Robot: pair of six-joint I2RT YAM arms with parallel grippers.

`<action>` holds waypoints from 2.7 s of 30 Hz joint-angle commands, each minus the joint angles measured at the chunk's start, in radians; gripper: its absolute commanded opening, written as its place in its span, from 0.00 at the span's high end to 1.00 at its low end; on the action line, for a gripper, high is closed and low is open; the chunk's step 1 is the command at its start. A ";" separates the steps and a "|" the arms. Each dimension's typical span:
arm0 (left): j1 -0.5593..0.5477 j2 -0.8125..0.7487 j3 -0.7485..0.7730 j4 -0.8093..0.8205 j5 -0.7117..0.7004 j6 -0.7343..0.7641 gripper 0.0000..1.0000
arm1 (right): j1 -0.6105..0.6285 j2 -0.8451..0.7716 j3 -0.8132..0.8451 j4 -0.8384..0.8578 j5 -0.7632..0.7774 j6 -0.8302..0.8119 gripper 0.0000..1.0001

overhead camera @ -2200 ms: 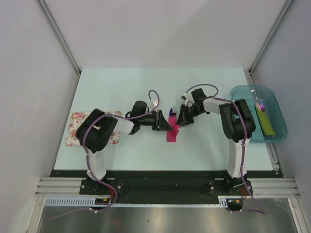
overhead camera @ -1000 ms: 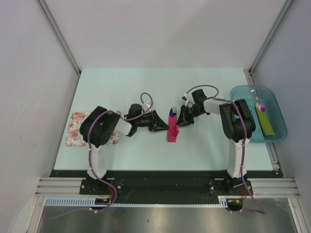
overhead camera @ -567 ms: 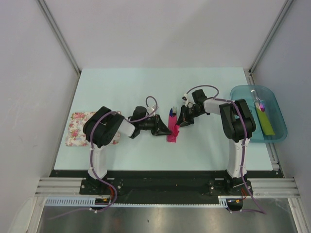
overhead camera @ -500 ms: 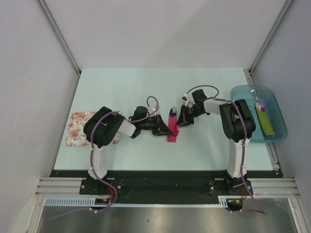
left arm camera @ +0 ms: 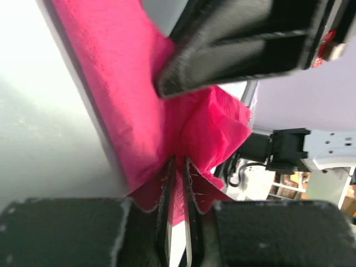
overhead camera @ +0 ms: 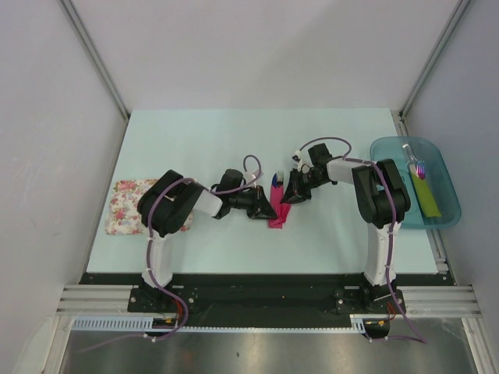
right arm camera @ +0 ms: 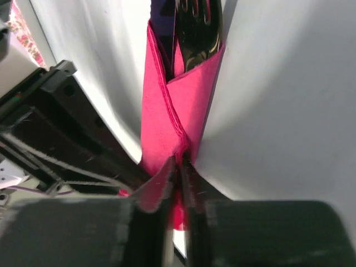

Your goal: Place the utensils on the paper napkin and roll it up

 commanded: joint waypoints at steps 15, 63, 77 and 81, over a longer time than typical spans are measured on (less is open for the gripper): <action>-0.021 0.012 0.070 -0.217 -0.040 0.207 0.82 | 0.009 0.010 0.099 -0.120 -0.012 -0.056 0.44; -0.037 0.012 -0.005 -0.190 0.004 0.209 0.77 | 0.003 0.056 0.061 -0.118 0.128 -0.179 1.00; -0.037 0.039 0.023 -0.267 -0.056 0.250 0.87 | -0.029 -0.122 0.136 -0.175 0.106 -0.167 0.57; -0.040 0.043 0.031 -0.272 -0.054 0.256 0.87 | -0.012 -0.117 0.139 -0.178 0.109 -0.168 0.46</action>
